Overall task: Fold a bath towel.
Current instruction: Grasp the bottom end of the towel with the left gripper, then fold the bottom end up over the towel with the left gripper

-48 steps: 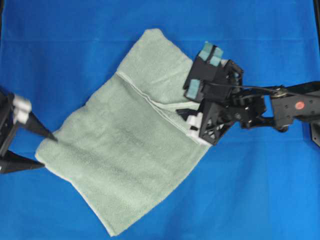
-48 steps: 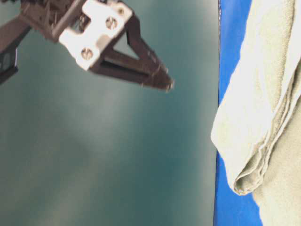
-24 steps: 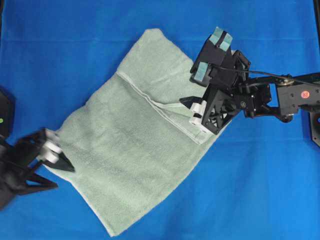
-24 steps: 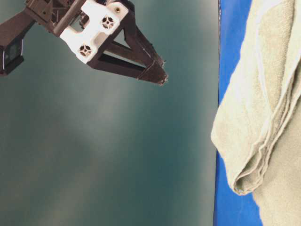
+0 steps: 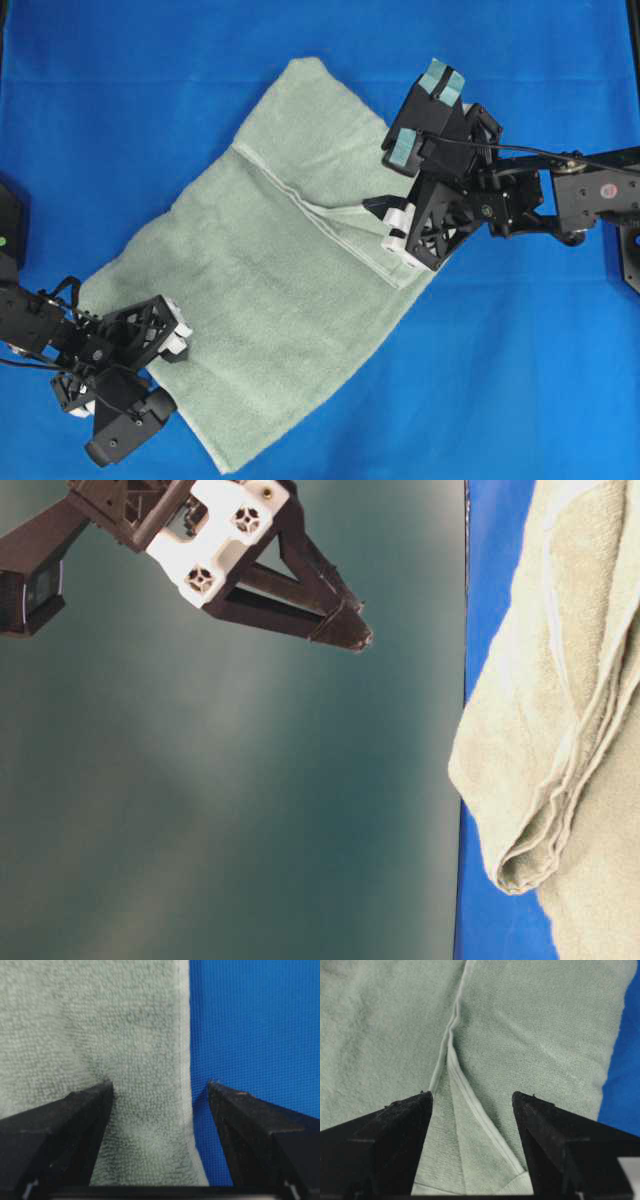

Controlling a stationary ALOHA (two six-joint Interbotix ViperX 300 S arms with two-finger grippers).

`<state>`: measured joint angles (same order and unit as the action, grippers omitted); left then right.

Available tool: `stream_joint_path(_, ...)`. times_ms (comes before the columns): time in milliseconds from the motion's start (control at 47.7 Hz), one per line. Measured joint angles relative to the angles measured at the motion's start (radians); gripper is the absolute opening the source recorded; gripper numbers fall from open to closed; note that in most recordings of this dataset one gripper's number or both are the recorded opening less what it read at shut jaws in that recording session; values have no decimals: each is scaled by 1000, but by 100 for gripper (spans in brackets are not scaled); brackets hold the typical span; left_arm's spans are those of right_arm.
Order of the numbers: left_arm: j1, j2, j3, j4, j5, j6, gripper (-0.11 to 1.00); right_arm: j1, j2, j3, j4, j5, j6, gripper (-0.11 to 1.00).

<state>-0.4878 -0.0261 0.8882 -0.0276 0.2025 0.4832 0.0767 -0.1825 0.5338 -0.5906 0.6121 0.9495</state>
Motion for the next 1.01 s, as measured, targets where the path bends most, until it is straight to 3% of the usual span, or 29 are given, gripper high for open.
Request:
stream_joint_path(147,14,9,-8,-3,2,-3,66,0,0,11,0,-25,0,65)
stream_joint_path(315,35,18,-6,-2,18,3,23,11,-5,18,0,-29,0,65)
stream_joint_path(399,48,17,-6,0,32,3,9,15,-15,31,0,-29,2,65)
stream_joint_path(608,67,-17,-37,3,123,9,9,15,-49,61,0,-29,3,65)
stream_joint_path(797,118,-150,-138,32,308,37,9,17,-78,91,0,-29,3,65)
stream_joint_path(881,170,-198,-179,41,360,87,9,15,-101,110,0,-28,3,65)
stream_joint_path(1007,296,-239,-238,44,373,233,9,17,-146,144,0,-26,5,65)
